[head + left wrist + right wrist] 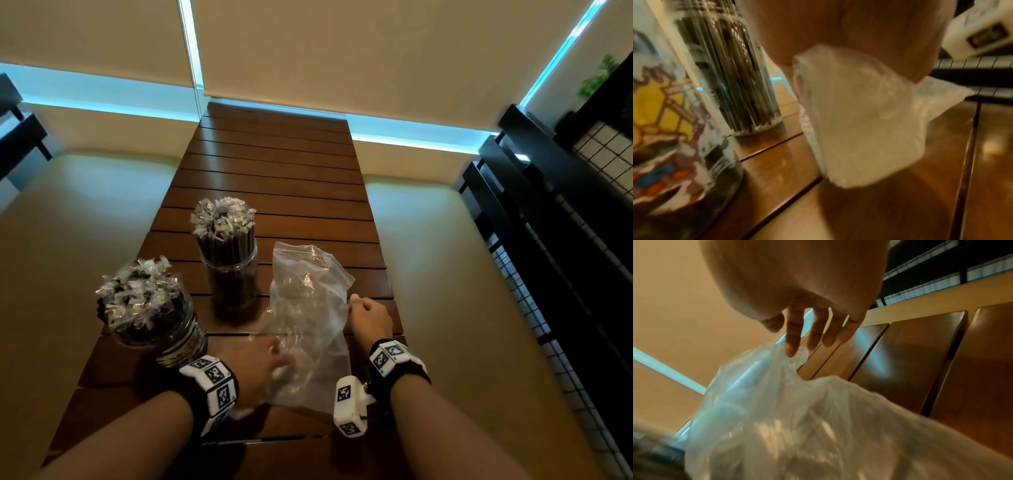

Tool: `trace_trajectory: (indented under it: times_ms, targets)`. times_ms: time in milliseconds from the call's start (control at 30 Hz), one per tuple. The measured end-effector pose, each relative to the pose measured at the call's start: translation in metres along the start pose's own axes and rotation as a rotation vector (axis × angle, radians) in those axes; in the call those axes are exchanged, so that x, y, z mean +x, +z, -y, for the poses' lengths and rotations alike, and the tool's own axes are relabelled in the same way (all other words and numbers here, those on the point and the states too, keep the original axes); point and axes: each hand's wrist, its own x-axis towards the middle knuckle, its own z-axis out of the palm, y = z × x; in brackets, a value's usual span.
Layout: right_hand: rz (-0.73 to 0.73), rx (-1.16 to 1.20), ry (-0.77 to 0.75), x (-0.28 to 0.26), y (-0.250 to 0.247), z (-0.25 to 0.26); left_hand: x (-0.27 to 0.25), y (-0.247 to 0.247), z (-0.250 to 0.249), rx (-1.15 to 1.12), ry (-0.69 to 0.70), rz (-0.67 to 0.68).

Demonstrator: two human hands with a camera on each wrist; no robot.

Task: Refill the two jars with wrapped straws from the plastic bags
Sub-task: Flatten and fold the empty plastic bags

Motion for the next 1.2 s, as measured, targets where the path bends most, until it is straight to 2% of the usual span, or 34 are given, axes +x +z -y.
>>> trace_trajectory:
  times_ms: [100, 200, 300, 400, 567, 667, 800, 867, 933, 1000, 1067, 1100, 1133, 1200]
  targets:
    - [0.067, 0.114, 0.126, 0.027, 0.002, -0.005, 0.001, 0.011, 0.003, 0.084, -0.009, 0.159]
    - [0.153, 0.086, 0.095, 0.054, 0.012, -0.006, -0.001, 0.014, 0.005, 0.161, 0.012, 0.206]
    - [0.286, -0.163, -0.025, 0.065, 0.019, -0.003, -0.002, 0.019, 0.010, 0.193, 0.037, 0.239]
    - [0.307, -0.430, -0.117, 0.071, 0.018, 0.007, -0.004, 0.022, 0.016, 0.209, 0.052, 0.263]
    - [0.416, -0.800, -0.045, 0.076, 0.017, 0.012, -0.005, 0.016, 0.019, 0.197, 0.051, 0.300]
    - [0.243, -0.865, -0.119, 0.086, 0.004, 0.025, -0.004, 0.014, 0.018, 0.207, 0.047, 0.337]
    - [-0.097, -0.597, -0.181, 0.095, -0.019, 0.055, -0.004, 0.012, 0.017, 0.198, 0.045, 0.362]
    - [-0.136, -0.410, -0.249, 0.082, -0.020, 0.059, -0.003, 0.012, 0.017, 0.136, 0.033, 0.344]
    - [-0.019, -0.436, -0.452, 0.056, -0.008, 0.056, -0.003, 0.014, 0.018, 0.061, 0.029, 0.289]
    - [0.236, -0.577, -0.616, 0.024, 0.011, 0.043, 0.000, 0.017, 0.020, 0.007, 0.024, 0.249]
    - [0.525, -0.770, -0.635, -0.011, 0.030, 0.028, 0.005, 0.018, 0.022, -0.052, 0.014, 0.180]
    - [0.618, -0.882, -0.629, -0.026, 0.038, 0.020, 0.007, 0.019, 0.023, -0.077, 0.007, 0.130]
    - [0.675, -0.987, -0.622, -0.039, 0.043, 0.011, 0.008, 0.020, 0.024, -0.095, -0.009, 0.082]
    - [0.691, -1.117, -0.632, -0.056, 0.048, -0.002, 0.008, 0.022, 0.026, -0.088, -0.059, -0.017]
